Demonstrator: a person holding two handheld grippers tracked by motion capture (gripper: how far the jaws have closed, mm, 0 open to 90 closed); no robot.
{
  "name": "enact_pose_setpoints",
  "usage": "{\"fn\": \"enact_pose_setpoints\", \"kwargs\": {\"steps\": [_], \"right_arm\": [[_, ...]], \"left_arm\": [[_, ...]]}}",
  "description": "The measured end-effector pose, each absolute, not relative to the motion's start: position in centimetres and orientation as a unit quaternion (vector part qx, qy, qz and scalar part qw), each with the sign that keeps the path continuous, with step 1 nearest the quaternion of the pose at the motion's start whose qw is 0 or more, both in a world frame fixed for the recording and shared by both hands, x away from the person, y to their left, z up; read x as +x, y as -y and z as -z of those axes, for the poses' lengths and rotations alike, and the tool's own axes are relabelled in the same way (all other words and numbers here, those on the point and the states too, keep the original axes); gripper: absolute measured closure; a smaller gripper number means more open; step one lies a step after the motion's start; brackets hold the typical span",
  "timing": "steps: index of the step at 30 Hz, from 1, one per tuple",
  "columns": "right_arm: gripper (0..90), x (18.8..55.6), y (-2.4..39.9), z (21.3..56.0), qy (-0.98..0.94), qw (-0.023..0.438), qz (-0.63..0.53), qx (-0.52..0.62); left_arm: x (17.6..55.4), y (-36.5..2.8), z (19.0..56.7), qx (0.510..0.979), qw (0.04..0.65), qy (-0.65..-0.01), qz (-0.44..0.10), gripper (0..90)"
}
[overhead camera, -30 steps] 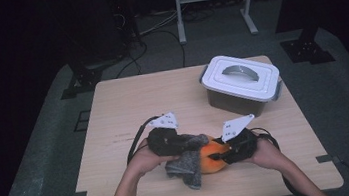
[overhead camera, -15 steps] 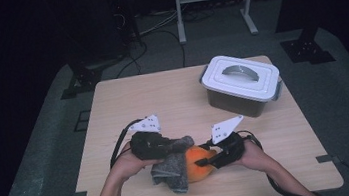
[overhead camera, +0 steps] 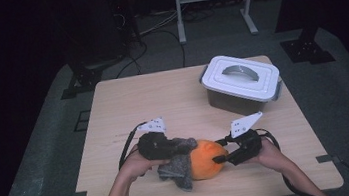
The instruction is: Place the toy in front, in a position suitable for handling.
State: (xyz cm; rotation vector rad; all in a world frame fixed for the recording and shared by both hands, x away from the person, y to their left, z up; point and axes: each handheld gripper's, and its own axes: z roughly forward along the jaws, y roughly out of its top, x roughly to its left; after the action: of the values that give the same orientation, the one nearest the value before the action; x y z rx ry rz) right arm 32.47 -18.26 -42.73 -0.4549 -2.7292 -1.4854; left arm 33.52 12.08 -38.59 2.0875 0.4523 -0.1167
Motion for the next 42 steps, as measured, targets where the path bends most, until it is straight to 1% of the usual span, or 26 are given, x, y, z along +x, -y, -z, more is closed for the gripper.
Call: {"fn": "enact_pose_setpoints", "kwargs": {"steps": [3,5,10,14,17,19,22,24,27,32,35,38,42], "right_arm": [[36.6,32.6,18.4,42.6,0.87,0.001,0.466,-0.16],[29.7,32.3,18.2,42.1,0.877,0.005,0.449,-0.173],[24.7,31.0,18.1,40.8,0.88,-0.024,0.437,-0.186],[20.8,30.4,17.1,40.3,0.885,-0.044,0.424,-0.188],[19.7,30.3,16.5,40.3,0.887,-0.049,0.421,-0.185],[21.9,30.4,16.1,40.5,0.888,-0.048,0.417,-0.187],[37.2,30.5,16.1,41.0,0.887,-0.049,0.426,-0.174],[44.0,30.6,16.3,41.1,0.882,-0.049,0.44,-0.165],[49.0,31.1,16.2,41.1,0.872,-0.033,0.462,-0.157],[50.5,31.5,14.9,41.0,0.869,-0.018,0.476,-0.13],[50.3,31.7,14.2,41.3,0.866,0.001,0.487,-0.116],[50.2,31.6,13.8,41.5,0.87,0.0,0.484,-0.098],[49.7,31.8,14.6,41.7,0.874,0.004,0.477,-0.093]], "left_arm": [[33.7,-11.7,38.7,0.855,0.478,-0.195,0.046,78.3],[33.8,-11.5,38.7,0.858,0.471,-0.2,0.046,78.4],[33.8,-10.9,38.6,0.858,0.47,-0.205,0.045,78.4],[33.6,-10.0,38.3,0.863,0.465,-0.194,0.043,78.4],[33.5,-9.6,38.2,0.867,0.459,-0.186,0.042,78.3],[33.4,-9.5,38.1,0.871,0.454,-0.182,0.039,78.4],[33.5,-9.8,37.9,0.872,0.453,-0.181,0.038,78.4],[33.5,-10.0,37.6,0.871,0.456,-0.178,0.037,78.3],[33.4,-10.2,37.0,0.872,0.457,-0.172,0.034,78.3],[33.2,-11.1,36.1,0.87,0.461,-0.172,0.03,78.3],[32.9,-11.5,35.7,0.871,0.463,-0.166,0.028,78.3],[32.8,-11.9,36.0,0.875,0.453,-0.168,0.029,78.3],[33.2,-12.9,37.0,0.877,0.443,-0.184,0.026,78.2]]}}
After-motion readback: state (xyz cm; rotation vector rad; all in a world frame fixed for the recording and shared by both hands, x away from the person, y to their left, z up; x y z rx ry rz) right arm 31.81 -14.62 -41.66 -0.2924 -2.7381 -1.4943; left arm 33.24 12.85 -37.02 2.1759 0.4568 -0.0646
